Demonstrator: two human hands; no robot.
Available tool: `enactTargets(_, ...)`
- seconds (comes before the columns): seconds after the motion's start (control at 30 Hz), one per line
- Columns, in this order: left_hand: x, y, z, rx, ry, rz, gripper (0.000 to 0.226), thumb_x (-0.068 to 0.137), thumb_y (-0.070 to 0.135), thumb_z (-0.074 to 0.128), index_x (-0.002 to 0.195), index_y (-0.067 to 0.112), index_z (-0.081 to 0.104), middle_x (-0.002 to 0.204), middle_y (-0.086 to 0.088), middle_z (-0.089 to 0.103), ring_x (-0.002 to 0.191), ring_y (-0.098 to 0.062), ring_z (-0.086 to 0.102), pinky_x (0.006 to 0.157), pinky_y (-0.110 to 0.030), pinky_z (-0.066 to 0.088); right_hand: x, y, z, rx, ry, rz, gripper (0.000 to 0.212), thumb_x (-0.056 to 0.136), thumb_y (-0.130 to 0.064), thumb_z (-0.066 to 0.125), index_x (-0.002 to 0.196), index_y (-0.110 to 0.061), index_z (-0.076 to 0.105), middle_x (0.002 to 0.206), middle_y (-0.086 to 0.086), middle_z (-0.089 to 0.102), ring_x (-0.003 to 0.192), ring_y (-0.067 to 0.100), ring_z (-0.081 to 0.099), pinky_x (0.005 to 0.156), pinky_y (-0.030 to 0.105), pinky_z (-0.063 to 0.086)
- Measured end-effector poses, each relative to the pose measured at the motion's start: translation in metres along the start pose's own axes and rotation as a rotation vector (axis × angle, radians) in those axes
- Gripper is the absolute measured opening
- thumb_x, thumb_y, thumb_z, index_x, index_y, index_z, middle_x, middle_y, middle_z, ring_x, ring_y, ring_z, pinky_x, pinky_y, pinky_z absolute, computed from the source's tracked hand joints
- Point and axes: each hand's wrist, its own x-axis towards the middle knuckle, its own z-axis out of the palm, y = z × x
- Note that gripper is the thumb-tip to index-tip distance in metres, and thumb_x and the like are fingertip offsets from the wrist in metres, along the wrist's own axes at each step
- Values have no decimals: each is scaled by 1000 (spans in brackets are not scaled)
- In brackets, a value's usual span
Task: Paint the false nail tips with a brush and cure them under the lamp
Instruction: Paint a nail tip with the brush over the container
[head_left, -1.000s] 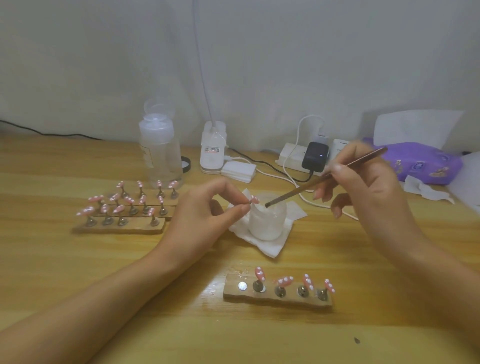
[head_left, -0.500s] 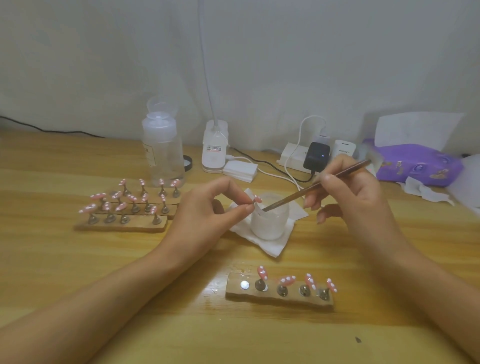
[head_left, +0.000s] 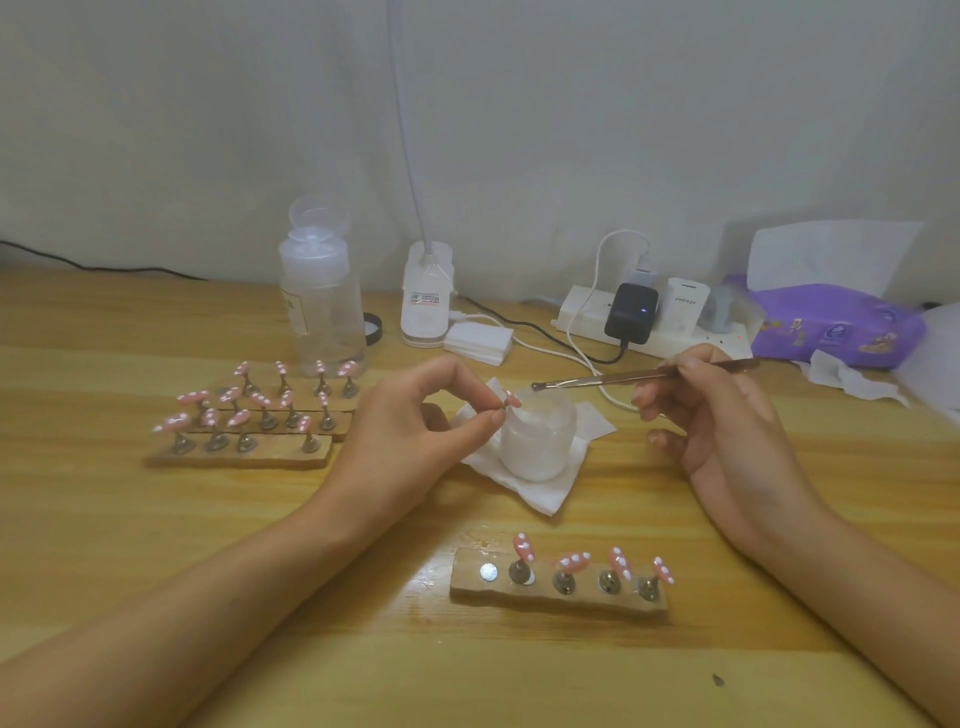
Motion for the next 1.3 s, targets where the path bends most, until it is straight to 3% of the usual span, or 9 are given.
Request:
enactTargets(0.17,0,-1,0,16,-3,42,13,85,15,75,76,20,68,81,10,72,45,-4,41,45,-13,35,-2,0,4,-80,-120,-55,17,85,-34,56,69,-31,62,75,5,72,66,10,63,49,19,47)
enactTargets(0.3,0,-1,0,27,0,50,11,85,14,75,77,18,68,73,18,69,45,-4,41,46,-12,34,-1,3,2,-110,-67,-49,20,97,-21,51,78,-21,54,71,6,70,64,9,62,47,20,45)
enactTargets(0.4,0,-1,0,34,0,61,12,85,15,75,77,20,68,80,15,72,45,-4,40,46,-13,35,-1,2,1,-67,-51,-61,32,100,-17,47,71,-26,57,71,6,70,64,9,61,47,19,45)
enactTargets(0.53,0,0,0,23,2,39,16,86,13,75,75,21,68,64,22,64,43,-2,40,42,-9,31,-2,2,3,-140,-95,-78,15,95,-23,52,80,-18,52,73,6,71,68,10,62,48,20,45)
enactTargets(0.7,0,3,1,30,13,31,16,85,13,76,73,23,70,81,9,72,47,4,49,46,-10,35,-2,1,2,-102,-73,-81,23,100,-18,48,78,-21,54,73,6,71,70,10,65,49,19,48)
enactTargets(1.0,0,4,1,16,17,0,12,84,14,77,75,18,72,81,8,73,50,7,53,47,-8,36,-1,1,1,-118,-80,-99,20,99,-20,49,80,-21,52,76,6,73,74,11,66,49,18,45)
enactTargets(1.17,-1,3,2,0,15,4,12,84,17,77,74,20,70,77,12,71,46,0,42,45,-10,33,0,4,2,-173,-52,-74,24,100,-15,48,78,-21,53,74,6,72,69,8,62,46,18,42)
enactTargets(1.3,0,2,1,15,0,31,14,84,16,76,74,22,69,81,9,72,45,1,44,47,-10,34,-2,1,2,-113,-53,-85,23,99,-19,50,77,-23,54,76,6,73,74,10,64,48,18,44)
